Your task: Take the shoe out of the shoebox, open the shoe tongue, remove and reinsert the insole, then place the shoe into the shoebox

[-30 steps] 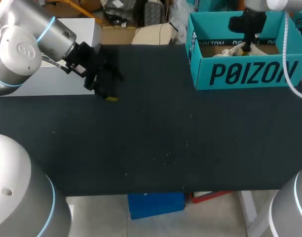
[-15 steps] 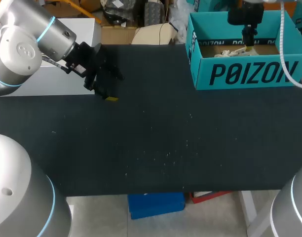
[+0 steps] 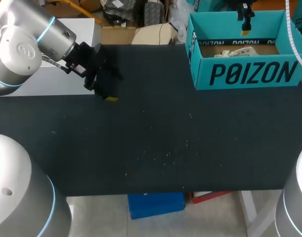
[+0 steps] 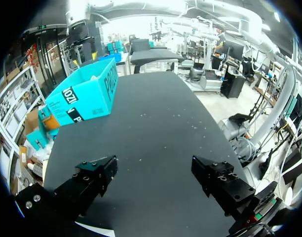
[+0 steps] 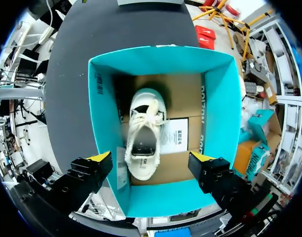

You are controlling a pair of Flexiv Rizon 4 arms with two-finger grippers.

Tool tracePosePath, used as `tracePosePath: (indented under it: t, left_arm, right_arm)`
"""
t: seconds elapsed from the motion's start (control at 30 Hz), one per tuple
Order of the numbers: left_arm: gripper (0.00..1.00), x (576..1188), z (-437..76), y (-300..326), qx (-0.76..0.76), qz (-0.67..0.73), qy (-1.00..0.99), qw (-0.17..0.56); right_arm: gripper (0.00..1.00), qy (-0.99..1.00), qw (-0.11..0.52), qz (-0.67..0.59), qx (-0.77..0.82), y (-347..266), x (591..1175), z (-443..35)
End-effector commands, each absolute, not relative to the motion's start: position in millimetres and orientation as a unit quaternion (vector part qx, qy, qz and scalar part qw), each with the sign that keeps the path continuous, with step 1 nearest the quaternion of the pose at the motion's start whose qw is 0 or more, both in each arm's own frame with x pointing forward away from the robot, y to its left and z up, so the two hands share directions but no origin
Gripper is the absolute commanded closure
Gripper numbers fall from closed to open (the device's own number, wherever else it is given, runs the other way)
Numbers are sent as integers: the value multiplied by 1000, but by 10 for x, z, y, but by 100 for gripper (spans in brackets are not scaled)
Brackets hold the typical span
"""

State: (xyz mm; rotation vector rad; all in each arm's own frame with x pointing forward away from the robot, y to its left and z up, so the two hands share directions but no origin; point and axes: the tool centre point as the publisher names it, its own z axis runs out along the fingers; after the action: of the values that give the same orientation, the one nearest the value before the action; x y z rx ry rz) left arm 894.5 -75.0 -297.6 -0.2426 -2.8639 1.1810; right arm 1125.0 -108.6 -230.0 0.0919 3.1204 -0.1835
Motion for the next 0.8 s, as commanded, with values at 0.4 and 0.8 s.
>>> tracePosePath:
  t: [0.4, 0.8]
  left_arm:
    - [0, 8934, -2988, -751, -78, 380, -921, 14]
    - [0, 8934, -2988, -751, -78, 380, -921, 14]
  right_arm:
    - [0, 990, 89, -67, 89, -574, 9927, -2130]
    - [0, 990, 89, -41, 106, -222, 9336, -2417]
